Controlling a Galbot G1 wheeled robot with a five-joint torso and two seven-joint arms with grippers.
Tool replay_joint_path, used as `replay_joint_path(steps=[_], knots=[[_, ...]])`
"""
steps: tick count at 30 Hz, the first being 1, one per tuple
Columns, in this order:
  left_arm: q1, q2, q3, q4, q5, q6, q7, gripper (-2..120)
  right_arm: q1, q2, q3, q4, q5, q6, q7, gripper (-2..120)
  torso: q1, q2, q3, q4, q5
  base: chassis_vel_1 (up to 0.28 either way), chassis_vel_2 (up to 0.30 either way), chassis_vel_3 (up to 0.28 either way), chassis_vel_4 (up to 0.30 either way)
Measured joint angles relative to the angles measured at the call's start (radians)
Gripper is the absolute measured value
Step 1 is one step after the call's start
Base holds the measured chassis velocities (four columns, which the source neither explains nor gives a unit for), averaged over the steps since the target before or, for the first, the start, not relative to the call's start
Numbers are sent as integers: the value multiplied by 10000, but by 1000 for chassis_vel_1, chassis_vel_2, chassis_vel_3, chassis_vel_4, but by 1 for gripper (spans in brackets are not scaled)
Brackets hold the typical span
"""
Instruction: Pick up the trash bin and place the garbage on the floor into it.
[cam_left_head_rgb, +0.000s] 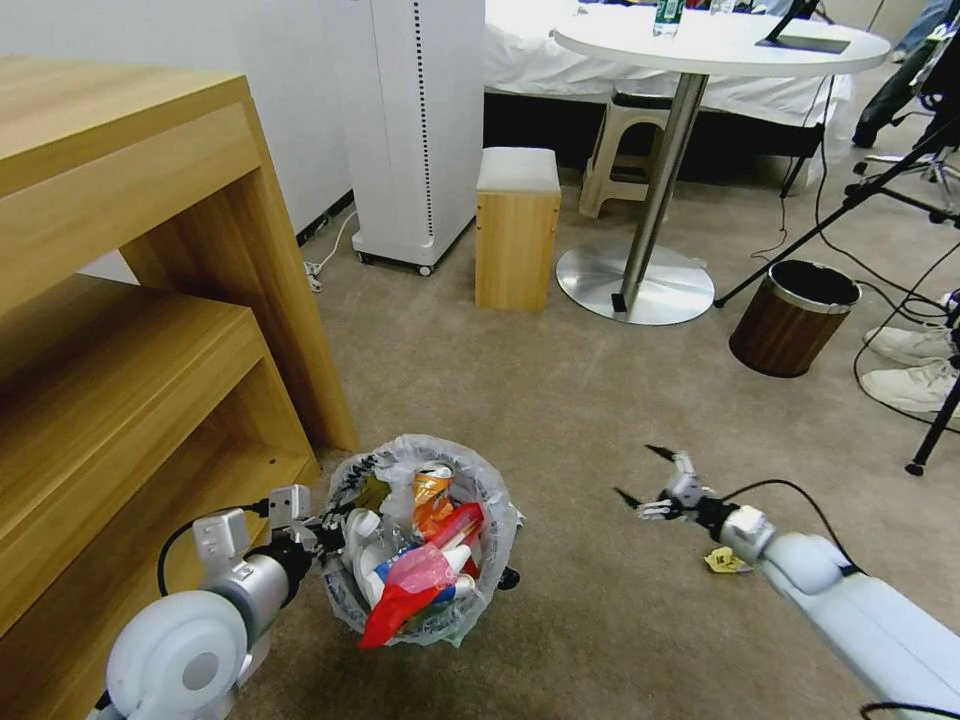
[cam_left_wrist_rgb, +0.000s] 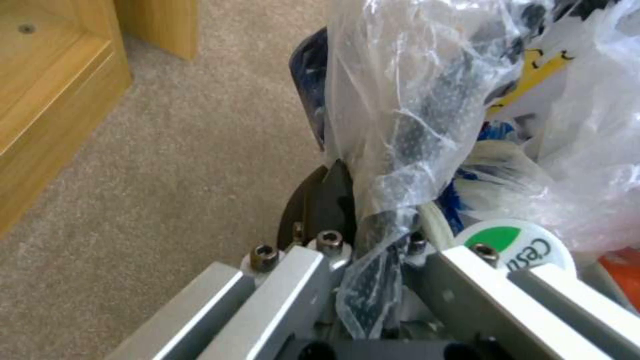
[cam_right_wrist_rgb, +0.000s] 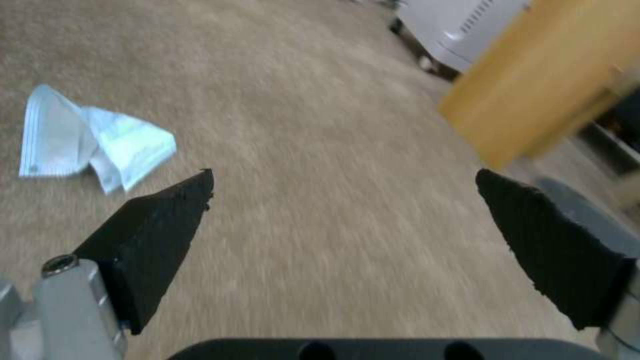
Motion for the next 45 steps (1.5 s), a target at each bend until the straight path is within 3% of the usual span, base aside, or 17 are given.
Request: replay_joint_path(steps=[6, 12, 16, 25, 37, 45], knots=[[-14, -166, 19, 101, 119, 1, 25, 0, 1071, 461, -1077, -610, -529, 239, -9, 99, 0, 0, 0, 10, -1, 0, 0, 0, 0], [-22, -445, 16, 140, 273, 13, 59, 0, 2560, 1810, -2846, -2688, -1364, 889, -460, 100, 0, 0, 1, 5, 2, 0, 0, 0, 0], [5, -535, -19, 143, 348, 13, 101, 0, 2836, 2538, -3202, -3634, -1759, 1119, -497, 100, 0, 0, 1, 2, -1, 0, 0, 0, 0], [119, -668, -124, 110, 482, 11, 205, 0, 3414, 4266, -3541, -5600, -2296, 1438, -579, 100, 0, 0, 0, 6, 1, 0, 0, 0, 0], [190, -718, -179, 7, 522, -20, 250, 0, 3683, 4830, -3472, -6726, -2539, 1533, -651, 98, 0, 0, 0, 6, 1, 0, 0, 0, 0], [383, -704, -313, -158, 556, -82, 332, 0, 3775, 5134, -3356, -7350, -2681, 1575, -591, 80, 0, 0, -1, 6, 2, 0, 0, 0, 0]])
